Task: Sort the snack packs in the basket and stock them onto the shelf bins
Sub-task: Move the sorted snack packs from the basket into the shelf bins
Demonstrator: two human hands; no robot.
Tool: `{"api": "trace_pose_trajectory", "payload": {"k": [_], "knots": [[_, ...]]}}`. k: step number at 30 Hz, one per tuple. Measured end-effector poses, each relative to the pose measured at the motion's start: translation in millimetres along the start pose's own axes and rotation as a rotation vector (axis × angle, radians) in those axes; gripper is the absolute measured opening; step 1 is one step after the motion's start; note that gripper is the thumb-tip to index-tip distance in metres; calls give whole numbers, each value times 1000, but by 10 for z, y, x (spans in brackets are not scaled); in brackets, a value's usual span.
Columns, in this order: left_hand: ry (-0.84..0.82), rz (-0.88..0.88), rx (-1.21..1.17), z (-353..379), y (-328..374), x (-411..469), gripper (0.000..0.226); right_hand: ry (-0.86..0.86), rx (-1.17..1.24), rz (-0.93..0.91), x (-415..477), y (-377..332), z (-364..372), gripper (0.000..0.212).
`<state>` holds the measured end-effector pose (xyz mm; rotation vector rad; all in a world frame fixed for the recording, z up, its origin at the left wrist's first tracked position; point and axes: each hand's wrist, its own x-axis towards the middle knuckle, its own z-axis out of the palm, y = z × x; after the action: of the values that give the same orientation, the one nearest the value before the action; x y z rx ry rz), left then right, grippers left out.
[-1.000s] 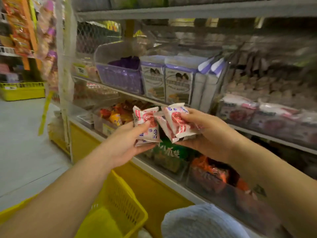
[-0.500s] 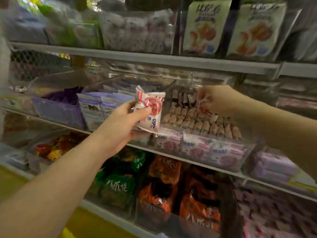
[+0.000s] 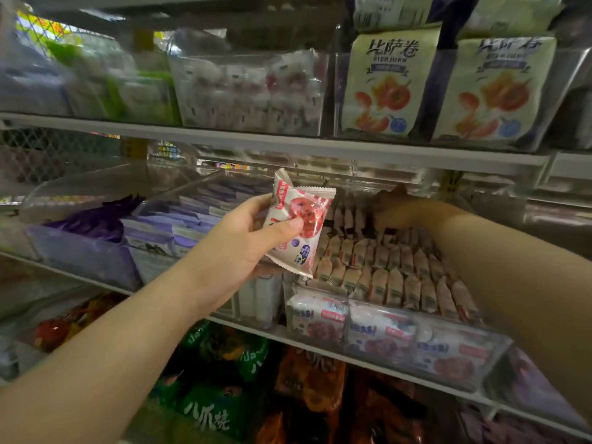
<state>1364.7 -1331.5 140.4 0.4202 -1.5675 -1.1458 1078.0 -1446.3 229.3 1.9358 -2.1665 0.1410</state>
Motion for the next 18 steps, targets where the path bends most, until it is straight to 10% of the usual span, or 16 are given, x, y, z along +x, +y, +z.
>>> {"api": "trace_pose_trajectory", "payload": {"k": [7,14,18], "knots": [[-24,9,34,69,-35,88,52,402,-34,85,-30,-243,350,36],[-19,0,161,144,-70,148,45,24,44,-73,-209,-31,-155,55],[-40,42,333,203,-75,222,43,139,-38,-196,-511,-2,-334,49]]}}
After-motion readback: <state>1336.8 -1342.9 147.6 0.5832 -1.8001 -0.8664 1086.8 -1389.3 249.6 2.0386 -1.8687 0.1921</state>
